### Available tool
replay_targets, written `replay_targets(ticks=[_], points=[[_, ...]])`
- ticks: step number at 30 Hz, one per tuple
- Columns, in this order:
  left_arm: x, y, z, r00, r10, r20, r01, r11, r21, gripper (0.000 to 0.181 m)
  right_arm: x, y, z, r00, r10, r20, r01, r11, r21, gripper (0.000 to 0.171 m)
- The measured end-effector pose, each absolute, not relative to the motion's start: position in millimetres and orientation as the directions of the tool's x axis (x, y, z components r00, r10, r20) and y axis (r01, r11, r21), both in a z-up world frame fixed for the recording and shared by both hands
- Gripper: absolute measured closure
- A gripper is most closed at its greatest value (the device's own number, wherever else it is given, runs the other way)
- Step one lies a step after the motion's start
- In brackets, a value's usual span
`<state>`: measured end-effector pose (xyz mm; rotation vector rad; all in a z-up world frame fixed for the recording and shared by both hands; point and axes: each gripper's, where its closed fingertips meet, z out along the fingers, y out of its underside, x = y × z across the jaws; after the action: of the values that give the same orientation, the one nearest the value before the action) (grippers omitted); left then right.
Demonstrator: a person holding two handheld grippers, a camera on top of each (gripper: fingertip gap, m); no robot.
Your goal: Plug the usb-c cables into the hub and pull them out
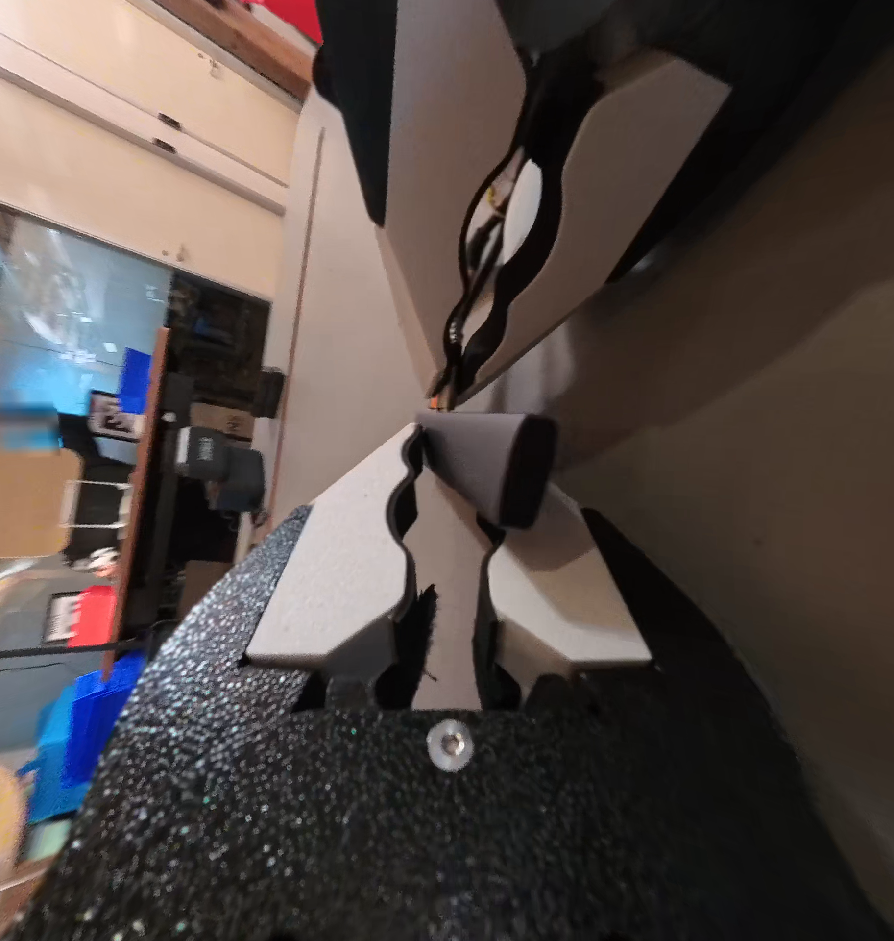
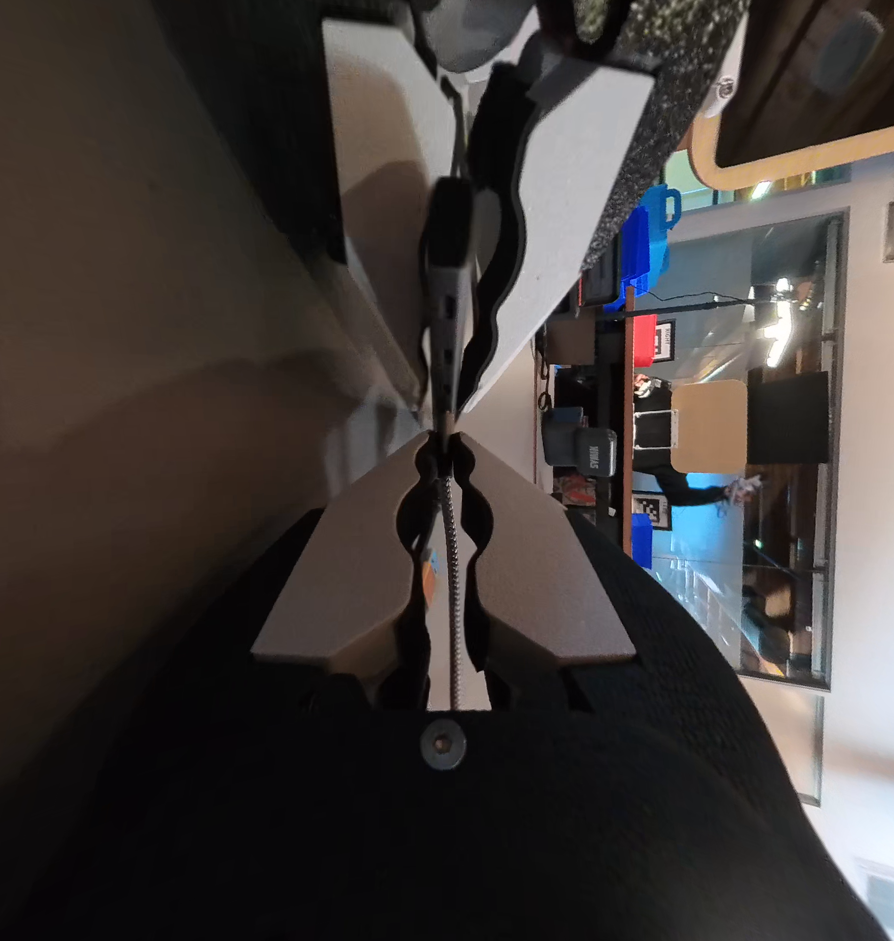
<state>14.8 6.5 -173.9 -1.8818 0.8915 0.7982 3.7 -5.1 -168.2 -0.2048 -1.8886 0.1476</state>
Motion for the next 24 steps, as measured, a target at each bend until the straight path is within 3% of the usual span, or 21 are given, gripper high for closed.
replay_targets(ticks=[3, 11, 13, 14, 16, 20, 24], points=[[10, 9, -165, 0.508, -0.198, -0.838, -0.825, -0.39, -0.408, 0.172, 2, -3, -163, -0.282, 0.264, 0.922, 0.071, 0.964, -0.254, 0.166], [21, 2, -171, 0.458, -0.204, -0.865, -0.852, -0.377, -0.363, 0.172, 14, -13, -166, -0.27, 0.242, 0.932, 0.021, 0.969, -0.246, 0.166], [6, -8, -171, 0.438, -0.182, -0.88, -0.835, -0.445, -0.323, 0.173, 20, 10, -164, -0.231, 0.244, 0.942, 0.112, 0.968, -0.223, 0.167], [-10, -17, -171, 0.466, -0.155, -0.871, -0.805, -0.482, -0.345, 0.173, 28, 22, -162, -0.222, 0.303, 0.927, 0.127, 0.951, -0.28, 0.167], [-19, -27, -163, 0.602, -0.086, -0.794, -0.726, -0.473, -0.499, 0.173, 38, 24, -155, -0.206, 0.401, 0.892, 0.104, 0.916, -0.388, 0.167], [-13, -20, -165, 0.547, -0.107, -0.831, -0.767, -0.463, -0.445, 0.173, 36, 11, -167, -0.263, 0.347, 0.9, 0.075, 0.938, -0.339, 0.167], [-13, -20, -163, 0.55, -0.105, -0.829, -0.767, -0.455, -0.452, 0.173, 40, 3, -163, -0.303, 0.388, 0.87, 0.032, 0.917, -0.398, 0.141]])
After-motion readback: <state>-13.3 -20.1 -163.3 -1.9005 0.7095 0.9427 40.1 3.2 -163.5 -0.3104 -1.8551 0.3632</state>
